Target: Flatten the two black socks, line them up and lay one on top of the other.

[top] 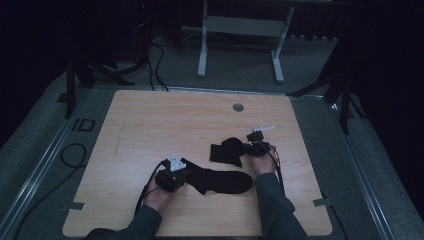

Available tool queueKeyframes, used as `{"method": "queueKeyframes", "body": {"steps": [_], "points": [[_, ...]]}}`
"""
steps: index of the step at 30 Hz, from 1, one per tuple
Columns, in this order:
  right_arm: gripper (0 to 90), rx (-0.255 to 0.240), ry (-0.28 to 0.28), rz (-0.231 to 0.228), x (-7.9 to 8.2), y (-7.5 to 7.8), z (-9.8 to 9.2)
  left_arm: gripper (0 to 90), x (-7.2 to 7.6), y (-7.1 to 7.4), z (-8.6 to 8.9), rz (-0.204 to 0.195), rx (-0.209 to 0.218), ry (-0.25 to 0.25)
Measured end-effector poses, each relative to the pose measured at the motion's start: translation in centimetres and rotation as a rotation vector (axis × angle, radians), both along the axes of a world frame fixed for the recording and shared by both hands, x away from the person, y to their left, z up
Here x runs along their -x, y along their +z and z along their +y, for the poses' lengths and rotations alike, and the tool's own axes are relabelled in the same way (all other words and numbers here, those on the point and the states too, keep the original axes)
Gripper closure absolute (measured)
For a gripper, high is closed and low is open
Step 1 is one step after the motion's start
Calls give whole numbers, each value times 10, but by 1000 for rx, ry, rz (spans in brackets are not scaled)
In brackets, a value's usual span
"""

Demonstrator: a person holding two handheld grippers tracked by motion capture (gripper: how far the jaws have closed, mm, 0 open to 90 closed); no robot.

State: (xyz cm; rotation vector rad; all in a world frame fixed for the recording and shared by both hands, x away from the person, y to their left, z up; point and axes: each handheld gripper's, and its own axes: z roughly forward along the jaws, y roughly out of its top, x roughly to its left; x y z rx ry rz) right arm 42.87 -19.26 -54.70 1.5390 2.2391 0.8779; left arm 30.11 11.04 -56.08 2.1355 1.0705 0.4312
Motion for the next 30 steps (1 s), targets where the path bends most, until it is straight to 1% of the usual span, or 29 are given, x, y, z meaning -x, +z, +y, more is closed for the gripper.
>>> {"method": "queueKeyframes", "body": {"steps": [2, 4, 5, 7, 10, 13, 18, 19, 20, 21, 22, 23, 25, 26, 30], "points": [[871, -14, 0, -6, 3, 3, -1, 848, 0, 0, 0, -1, -1, 0], [871, -31, 15, -25, 8, 8, -1, 849, 0, 0, 0, -2, -1, -1], [871, -32, 28, -44, 11, 11, -2, 849, 0, 0, 0, -1, 0, -1], [871, -35, 30, -63, 16, 16, -5, 849, 0, 0, 0, -2, 1, -1], [871, -49, 31, -80, 22, 21, -10, 849, 0, 0, 0, -4, -1, 0], [871, -54, 33, -83, 27, 22, -13, 848, 0, 0, 0, -3, -1, -1], [870, -45, 48, -113, 41, 23, -18, 849, 0, 0, 0, -4, 0, -1], [870, -45, 48, -113, 41, 23, -18, 849, 0, 0, 0, -4, 0, -1], [871, -42, 36, -138, 48, 25, -25, 848, 0, 0, 0, -7, -3, -2], [871, -42, 36, -138, 48, 25, -25, 848, 0, 0, 0, -7, -3, -2], [870, -58, 29, -145, 51, 27, -29, 848, 1, 0, 0, -7, -2, 0], [870, -58, 29, -145, 51, 27, -29, 848, 1, 0, 0, -7, -2, -1], [870, -77, 29, -147, 53, 28, -33, 848, 1, -1, 0, -8, -1, -1], [870, -84, 33, -157, 56, 29, -36, 848, 1, -1, -1, -8, -2, -2], [870, -95, 24, -169, 60, 29, -40, 848, 1, -1, -1, -8, 0, -2]]}}
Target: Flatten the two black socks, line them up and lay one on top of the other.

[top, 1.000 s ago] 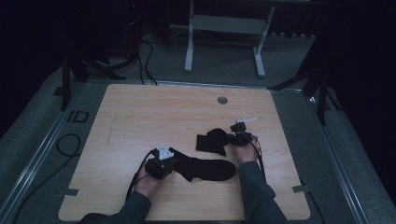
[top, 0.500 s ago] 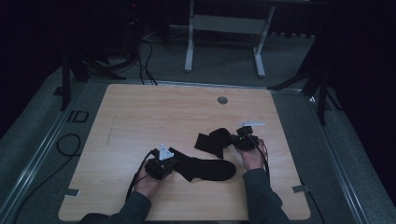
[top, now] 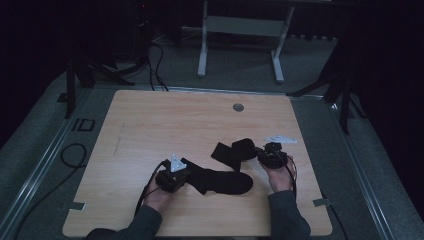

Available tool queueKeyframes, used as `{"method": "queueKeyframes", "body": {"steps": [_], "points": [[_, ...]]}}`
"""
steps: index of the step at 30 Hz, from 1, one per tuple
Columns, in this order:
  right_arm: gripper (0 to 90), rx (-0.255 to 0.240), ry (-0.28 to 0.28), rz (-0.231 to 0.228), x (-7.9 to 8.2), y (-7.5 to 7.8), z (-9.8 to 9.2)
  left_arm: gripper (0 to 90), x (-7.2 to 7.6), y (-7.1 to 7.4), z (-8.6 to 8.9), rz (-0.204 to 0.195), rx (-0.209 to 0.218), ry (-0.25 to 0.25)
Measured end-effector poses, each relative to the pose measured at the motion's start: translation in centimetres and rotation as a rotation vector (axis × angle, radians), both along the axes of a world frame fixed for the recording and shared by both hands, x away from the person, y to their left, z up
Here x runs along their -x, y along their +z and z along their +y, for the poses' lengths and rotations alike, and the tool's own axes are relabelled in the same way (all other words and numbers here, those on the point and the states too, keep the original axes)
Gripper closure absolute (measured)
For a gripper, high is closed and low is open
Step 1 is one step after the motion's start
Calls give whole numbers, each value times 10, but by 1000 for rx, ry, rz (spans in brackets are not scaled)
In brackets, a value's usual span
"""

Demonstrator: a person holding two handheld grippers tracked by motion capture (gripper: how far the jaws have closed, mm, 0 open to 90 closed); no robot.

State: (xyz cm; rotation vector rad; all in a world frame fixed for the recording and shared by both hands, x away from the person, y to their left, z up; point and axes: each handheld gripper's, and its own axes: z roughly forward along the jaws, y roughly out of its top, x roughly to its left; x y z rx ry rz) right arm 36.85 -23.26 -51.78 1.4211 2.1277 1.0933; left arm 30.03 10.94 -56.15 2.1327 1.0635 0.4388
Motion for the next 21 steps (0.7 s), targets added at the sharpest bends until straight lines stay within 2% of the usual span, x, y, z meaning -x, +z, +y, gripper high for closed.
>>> {"method": "queueKeyframes", "body": {"steps": [9, 21], "points": [[868, -4, -15, 2, 1, 0, -9, 848, 0, 0, -1, -3, -4, -1], [865, 35, -41, 9, 7, 0, -22, 845, 1, 0, -1, -1, -4, -4]]}}
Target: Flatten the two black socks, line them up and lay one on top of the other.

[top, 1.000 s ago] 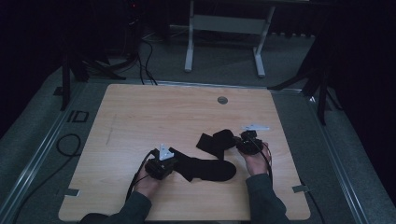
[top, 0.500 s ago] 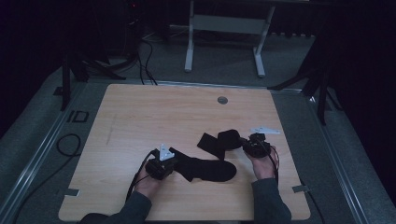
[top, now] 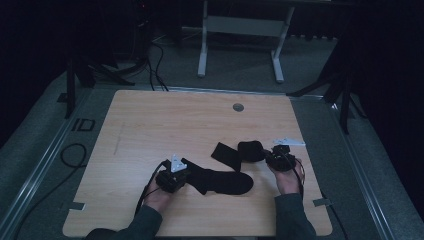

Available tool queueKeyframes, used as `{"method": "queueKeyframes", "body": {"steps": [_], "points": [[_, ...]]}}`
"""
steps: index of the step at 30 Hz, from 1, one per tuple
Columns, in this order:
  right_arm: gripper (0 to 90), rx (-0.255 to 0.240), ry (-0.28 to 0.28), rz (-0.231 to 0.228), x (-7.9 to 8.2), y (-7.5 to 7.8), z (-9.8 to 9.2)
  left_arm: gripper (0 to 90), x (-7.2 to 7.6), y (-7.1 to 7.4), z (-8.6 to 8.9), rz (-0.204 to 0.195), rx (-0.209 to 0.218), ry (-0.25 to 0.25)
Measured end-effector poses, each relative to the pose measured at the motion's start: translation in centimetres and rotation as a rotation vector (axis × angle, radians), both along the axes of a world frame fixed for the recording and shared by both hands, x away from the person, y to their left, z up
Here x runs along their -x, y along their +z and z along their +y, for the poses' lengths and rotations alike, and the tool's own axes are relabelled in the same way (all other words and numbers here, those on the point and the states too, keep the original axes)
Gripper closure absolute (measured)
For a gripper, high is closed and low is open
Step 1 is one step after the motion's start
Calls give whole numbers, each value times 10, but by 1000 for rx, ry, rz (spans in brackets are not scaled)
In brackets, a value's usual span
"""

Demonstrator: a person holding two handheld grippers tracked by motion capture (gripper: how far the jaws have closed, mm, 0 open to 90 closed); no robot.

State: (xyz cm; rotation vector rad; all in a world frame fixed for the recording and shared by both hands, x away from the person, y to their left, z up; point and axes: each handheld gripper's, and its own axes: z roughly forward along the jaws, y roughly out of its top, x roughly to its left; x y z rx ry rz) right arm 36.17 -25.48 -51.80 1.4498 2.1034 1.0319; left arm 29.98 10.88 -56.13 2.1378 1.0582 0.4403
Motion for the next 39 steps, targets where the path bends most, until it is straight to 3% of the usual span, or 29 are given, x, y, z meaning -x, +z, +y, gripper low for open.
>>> {"method": "queueKeyframes", "body": {"steps": [15, 24, 31, 39], "points": [[858, 40, -5, 24, 4, 0, -13, 843, 0, 0, 0, 0, -3, -2], [853, 100, -9, 41, 6, 0, -16, 843, 0, 0, 0, -1, -3, -3], [845, 106, -21, 56, 8, 1, -22, 842, 0, 0, 0, 0, -3, -4], [845, 192, -41, 78, 7, -3, -27, 842, 0, 0, 0, 0, -4, -5]]}}
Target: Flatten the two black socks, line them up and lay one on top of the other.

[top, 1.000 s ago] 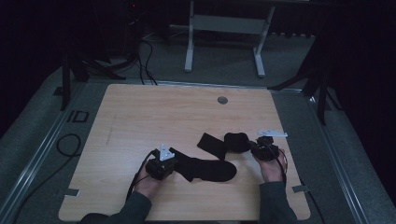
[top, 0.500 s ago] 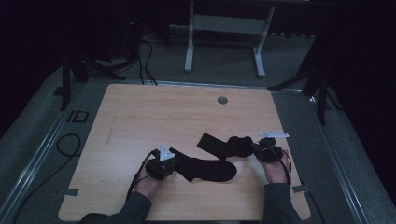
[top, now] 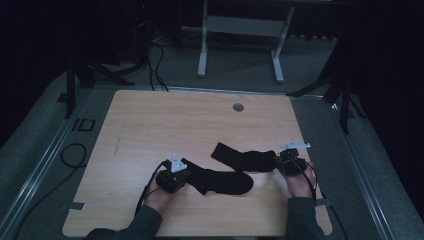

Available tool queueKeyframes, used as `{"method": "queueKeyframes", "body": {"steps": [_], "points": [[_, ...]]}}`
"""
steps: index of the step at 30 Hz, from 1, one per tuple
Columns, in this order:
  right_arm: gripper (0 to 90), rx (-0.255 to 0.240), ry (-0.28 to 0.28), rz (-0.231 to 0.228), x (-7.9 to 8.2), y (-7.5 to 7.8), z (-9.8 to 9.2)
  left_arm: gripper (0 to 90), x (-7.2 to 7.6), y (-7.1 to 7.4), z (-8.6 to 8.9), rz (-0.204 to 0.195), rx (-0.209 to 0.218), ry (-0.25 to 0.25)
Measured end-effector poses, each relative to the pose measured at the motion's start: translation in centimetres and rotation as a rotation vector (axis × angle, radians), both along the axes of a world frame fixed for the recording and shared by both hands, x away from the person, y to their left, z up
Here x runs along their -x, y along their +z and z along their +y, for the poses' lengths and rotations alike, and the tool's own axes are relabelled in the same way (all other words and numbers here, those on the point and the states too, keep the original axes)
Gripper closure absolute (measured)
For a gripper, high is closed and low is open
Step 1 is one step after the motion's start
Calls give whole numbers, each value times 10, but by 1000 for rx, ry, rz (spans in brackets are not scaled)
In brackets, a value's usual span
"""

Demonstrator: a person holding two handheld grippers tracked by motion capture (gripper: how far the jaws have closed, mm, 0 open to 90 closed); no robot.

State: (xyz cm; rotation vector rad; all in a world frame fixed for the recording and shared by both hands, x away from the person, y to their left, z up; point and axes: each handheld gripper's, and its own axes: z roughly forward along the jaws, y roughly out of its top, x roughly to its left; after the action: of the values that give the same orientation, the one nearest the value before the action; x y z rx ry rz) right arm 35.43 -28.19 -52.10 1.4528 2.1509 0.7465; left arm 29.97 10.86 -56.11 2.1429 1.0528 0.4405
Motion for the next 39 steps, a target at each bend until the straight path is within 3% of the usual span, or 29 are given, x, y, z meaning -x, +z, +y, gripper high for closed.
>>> {"method": "queueKeyframes", "body": {"steps": [4, 7, 10, 13, 14, 15, 16, 17, 18, 32, 39], "points": [[827, 45, -55, 37, -2, -3, -4, 840, 0, 0, 0, 1, 2, -1], [758, 123, -115, 57, -3, -8, -8, 838, 0, 0, 0, 1, 2, -2], [710, 113, -118, 41, -3, -6, -11, 838, 0, 0, 0, 1, 3, -3], [693, 94, -83, 17, -2, -1, -8, 838, 0, 0, 0, 0, 3, -3], [682, 72, -16, -15, -1, 4, 0, 838, 0, 0, 0, 0, 4, -3], [682, 72, -16, -15, -1, 4, 0, 838, 0, 0, 0, 0, 4, -3], [673, 58, 34, -27, 0, 6, 6, 838, 0, 0, 0, -1, 5, -3], [673, 58, 34, -27, 0, 6, 6, 837, 0, 0, 0, -1, 5, -3], [664, 59, 79, -37, -1, 7, 13, 838, 0, 0, 0, 0, 5, -2], [653, 2, 229, -39, -6, 14, 44, 819, 1, 0, -2, 14, 28, -15], [652, -13, 269, -23, -14, 17, 58, 813, 2, 0, -2, 14, 29, -17]]}}
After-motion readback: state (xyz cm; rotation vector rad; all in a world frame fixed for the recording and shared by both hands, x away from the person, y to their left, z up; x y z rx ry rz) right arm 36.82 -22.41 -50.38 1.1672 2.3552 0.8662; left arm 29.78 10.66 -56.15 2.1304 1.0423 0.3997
